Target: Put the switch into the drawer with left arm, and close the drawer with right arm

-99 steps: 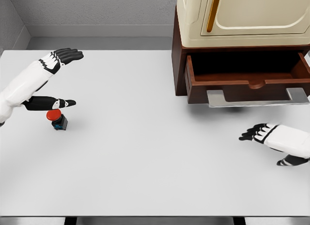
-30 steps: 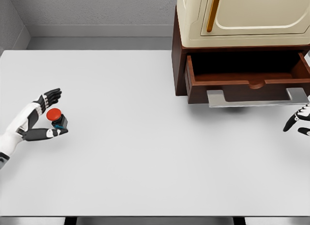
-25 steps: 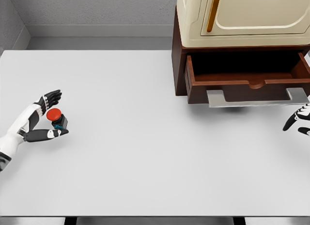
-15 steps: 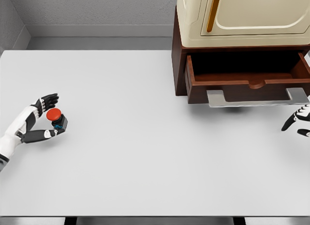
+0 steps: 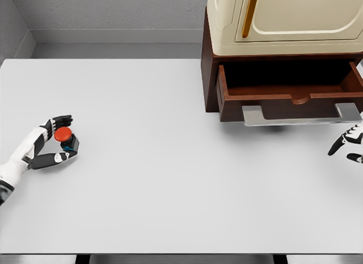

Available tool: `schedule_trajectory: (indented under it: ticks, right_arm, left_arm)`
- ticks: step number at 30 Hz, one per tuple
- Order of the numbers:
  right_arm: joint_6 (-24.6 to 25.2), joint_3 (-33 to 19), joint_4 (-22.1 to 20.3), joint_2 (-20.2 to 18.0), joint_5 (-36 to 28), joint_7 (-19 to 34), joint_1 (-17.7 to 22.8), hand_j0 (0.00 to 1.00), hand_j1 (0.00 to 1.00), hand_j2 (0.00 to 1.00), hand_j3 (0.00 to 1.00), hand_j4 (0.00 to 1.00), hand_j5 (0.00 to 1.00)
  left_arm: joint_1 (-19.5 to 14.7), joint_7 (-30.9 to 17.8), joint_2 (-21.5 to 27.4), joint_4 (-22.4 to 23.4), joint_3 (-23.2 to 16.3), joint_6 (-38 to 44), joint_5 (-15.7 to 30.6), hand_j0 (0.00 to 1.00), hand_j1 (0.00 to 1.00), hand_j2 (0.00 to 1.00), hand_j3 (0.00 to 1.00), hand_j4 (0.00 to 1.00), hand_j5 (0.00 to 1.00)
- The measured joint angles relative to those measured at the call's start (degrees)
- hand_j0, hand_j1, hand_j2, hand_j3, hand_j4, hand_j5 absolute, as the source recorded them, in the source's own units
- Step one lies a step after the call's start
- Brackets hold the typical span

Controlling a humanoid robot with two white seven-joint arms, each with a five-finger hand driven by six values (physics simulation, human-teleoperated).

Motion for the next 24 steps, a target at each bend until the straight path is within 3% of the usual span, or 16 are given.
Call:
schedule_trajectory:
  ticks: [5,12,24]
  right_arm:
    - [0.0,0.03,0.0,0.06,-0.05,0.0,-0.09,0.56,0.56,0.56,0.56,0.56,0.56]
    - [0.0,0.03,0.0,0.08,-0.08,0.0,-0.09,0.56,0.56,0.56,0.56,0.56,0.56]
    - [0.0,0.04,0.0,0.08,-0.09,0.0,-0.09,0.56,0.56,0.56,0.56,0.56,0.56]
  left_arm:
    - [-0.09,0.01,-0.08,0.47,0.0,-0.41,-0.24,0.58,0.58,0.58,0.58,0.58,0.58]
    - [-0.44,-0.03,-0.16,0.68,0.0,-1.78,-1.56,0.57,0.57,0.57,0.57,0.57,0.57]
    - [-2.9,-0.11,-0.86,-0.31,0.29,-1.93,-1.61,0.41,0.41,0.41,0.41,0.41,0.41]
